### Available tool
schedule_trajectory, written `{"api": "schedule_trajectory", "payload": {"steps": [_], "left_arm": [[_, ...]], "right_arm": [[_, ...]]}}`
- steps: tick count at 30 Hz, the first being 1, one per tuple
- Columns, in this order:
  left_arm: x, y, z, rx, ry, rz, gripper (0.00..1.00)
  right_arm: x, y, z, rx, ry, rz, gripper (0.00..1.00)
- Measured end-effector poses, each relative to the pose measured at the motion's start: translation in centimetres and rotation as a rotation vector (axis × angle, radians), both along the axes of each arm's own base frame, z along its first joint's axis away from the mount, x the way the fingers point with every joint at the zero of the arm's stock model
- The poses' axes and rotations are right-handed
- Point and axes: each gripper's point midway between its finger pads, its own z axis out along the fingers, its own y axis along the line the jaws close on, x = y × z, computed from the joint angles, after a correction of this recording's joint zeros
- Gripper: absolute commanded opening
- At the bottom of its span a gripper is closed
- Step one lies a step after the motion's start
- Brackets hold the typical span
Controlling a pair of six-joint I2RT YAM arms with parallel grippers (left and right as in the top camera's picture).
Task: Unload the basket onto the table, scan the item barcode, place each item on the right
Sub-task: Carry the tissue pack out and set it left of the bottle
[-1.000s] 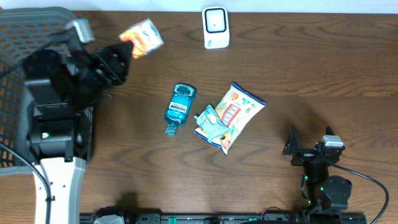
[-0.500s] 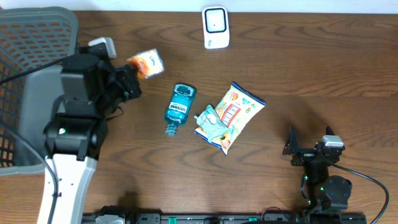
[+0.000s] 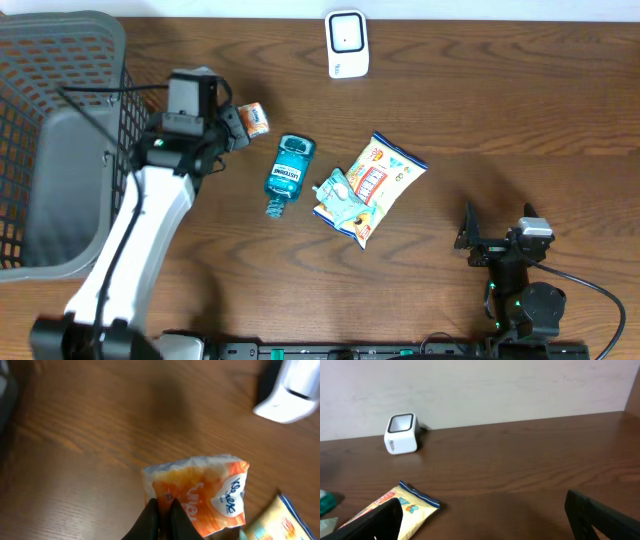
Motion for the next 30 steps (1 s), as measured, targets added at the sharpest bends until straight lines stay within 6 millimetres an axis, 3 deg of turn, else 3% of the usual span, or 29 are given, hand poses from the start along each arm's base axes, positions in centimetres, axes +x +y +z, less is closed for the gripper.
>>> {"api": "schedule_trajectory", "payload": {"steps": [9, 16, 22, 30], "left_arm": [[1.5, 1.6, -6.6, -0.009, 0.129, 0.235, 0.07], [1.6, 1.7, -9.4, -0.013, 0.185, 0.279, 0.07], [1.4, 1.0, -10.8, -0.008, 0.215, 0.276, 0.07], [1.1, -1.0, -10.9, -0.005, 0.221, 0.233, 0.07]], "right_arm": [[0.0, 0.0, 0.0, 0.000, 0.000, 0.000, 0.99], [0.0, 0.0, 0.0, 0.000, 0.000, 0.000, 0.99], [0.0, 0.0, 0.0, 0.000, 0.000, 0.000, 0.99], [0.0, 0.0, 0.0, 0.000, 0.000, 0.000, 0.99]]}}
